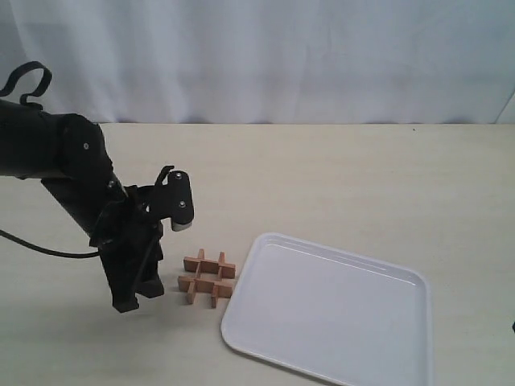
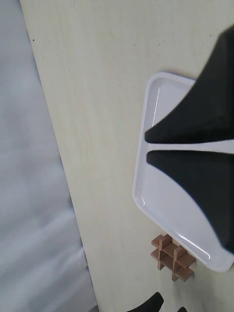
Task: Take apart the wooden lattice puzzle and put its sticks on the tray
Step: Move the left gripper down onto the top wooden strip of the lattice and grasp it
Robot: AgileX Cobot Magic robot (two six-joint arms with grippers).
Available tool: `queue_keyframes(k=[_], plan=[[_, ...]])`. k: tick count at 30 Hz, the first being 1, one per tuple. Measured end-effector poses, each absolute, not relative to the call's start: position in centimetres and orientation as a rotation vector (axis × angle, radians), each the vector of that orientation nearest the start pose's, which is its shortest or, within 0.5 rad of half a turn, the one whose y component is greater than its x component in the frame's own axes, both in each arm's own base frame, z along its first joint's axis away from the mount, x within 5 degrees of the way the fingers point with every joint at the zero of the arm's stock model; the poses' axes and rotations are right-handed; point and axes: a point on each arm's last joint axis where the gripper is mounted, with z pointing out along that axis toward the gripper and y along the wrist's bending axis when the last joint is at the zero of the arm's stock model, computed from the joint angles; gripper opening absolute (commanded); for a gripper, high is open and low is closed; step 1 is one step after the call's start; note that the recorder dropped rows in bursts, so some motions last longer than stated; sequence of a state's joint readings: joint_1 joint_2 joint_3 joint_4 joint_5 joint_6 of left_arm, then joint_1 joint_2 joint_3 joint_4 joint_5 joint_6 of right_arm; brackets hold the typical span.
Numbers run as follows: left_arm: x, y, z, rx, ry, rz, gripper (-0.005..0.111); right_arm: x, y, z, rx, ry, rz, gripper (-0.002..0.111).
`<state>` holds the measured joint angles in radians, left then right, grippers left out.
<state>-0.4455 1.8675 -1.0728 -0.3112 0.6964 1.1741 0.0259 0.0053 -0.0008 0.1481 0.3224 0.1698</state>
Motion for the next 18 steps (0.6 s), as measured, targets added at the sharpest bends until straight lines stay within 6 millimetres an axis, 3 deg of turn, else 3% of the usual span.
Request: queue_keyframes(k=[12, 18], plan=[[29.7, -18.4, 12.9, 2.012, 2.077, -0.163, 0.054, 5.4, 0.6, 18.4, 0.224, 1.802, 0.281, 0.005], [30.0, -18.6, 12.9, 2.0, 2.046, -0.135, 0.054, 5.4, 0.6, 18.4, 0.224, 1.802, 0.281, 0.005]])
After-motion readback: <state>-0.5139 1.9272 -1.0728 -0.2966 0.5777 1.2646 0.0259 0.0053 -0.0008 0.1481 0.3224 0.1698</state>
